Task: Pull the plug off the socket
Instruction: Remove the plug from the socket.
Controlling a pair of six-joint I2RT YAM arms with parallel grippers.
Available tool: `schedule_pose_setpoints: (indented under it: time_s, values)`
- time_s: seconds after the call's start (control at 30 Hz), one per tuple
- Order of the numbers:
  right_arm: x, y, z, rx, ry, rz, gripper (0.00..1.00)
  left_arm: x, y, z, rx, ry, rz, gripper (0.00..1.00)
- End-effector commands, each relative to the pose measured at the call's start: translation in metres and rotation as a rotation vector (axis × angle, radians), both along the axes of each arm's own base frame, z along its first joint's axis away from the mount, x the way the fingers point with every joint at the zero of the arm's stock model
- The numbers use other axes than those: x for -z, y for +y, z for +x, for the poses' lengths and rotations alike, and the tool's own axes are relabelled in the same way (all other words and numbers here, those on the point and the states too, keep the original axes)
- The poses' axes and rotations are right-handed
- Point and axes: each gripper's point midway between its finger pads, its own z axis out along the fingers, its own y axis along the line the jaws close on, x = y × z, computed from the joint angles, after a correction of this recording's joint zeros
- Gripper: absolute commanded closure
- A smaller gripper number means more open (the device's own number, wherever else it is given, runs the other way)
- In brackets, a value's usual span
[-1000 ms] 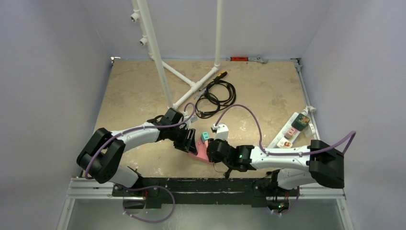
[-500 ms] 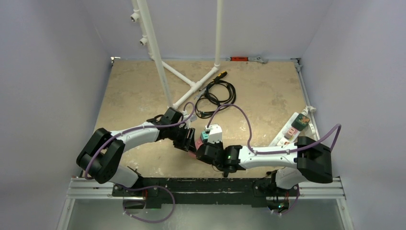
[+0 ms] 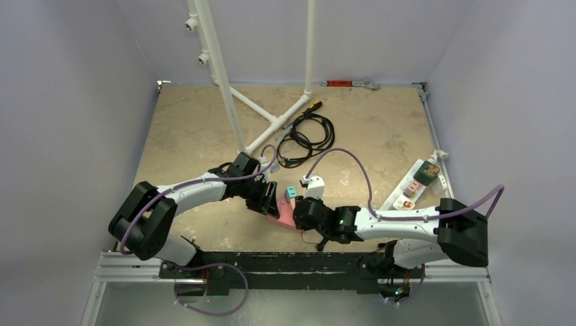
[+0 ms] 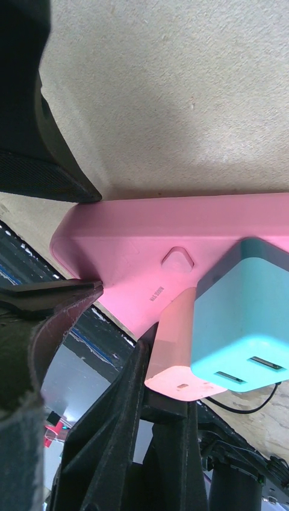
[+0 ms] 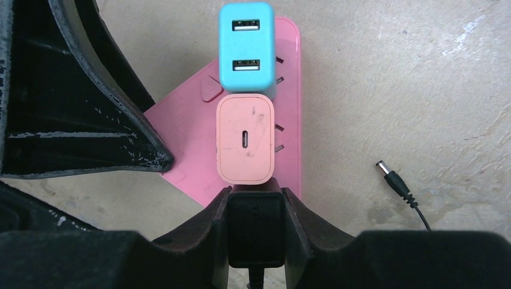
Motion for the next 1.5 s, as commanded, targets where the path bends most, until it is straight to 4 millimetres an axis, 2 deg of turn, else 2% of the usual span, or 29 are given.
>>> schedule_pose_setpoints:
  time_s: [0.0,0.17,0.3,0.57,0.9,1.17,1.47]
  values:
    - [-0.001,0.016,-0.019,-0.107,0.090,0.117,1.00,0.016,0.015,0.010,-0.010,-0.071,0.115,1.00]
    - [-0.005,0.015,-0.020,-0.113,0.094,0.144,1.00,0.017,0.016,0.011,-0.013,-0.071,0.120,1.00]
    - [-0.002,0.004,-0.009,-0.047,0.062,0.085,1.00,0.017,0.016,0.011,-0.014,-0.073,0.122,1.00]
    - [-0.006,0.005,-0.004,-0.016,0.026,0.014,1.00,0.017,0.018,0.013,-0.021,-0.078,0.134,1.00]
    - [0.005,-0.004,-0.008,0.077,0.019,-0.130,1.00,0.018,0.019,0.014,-0.026,-0.083,0.142,1.00]
    - [0.000,0.008,-0.017,0.013,0.050,-0.048,1.00,0.018,0.019,0.014,-0.027,-0.081,0.144,1.00]
    - [-0.011,0.002,-0.016,-0.063,0.079,0.091,1.00,0.018,0.019,0.014,-0.027,-0.081,0.144,1.00]
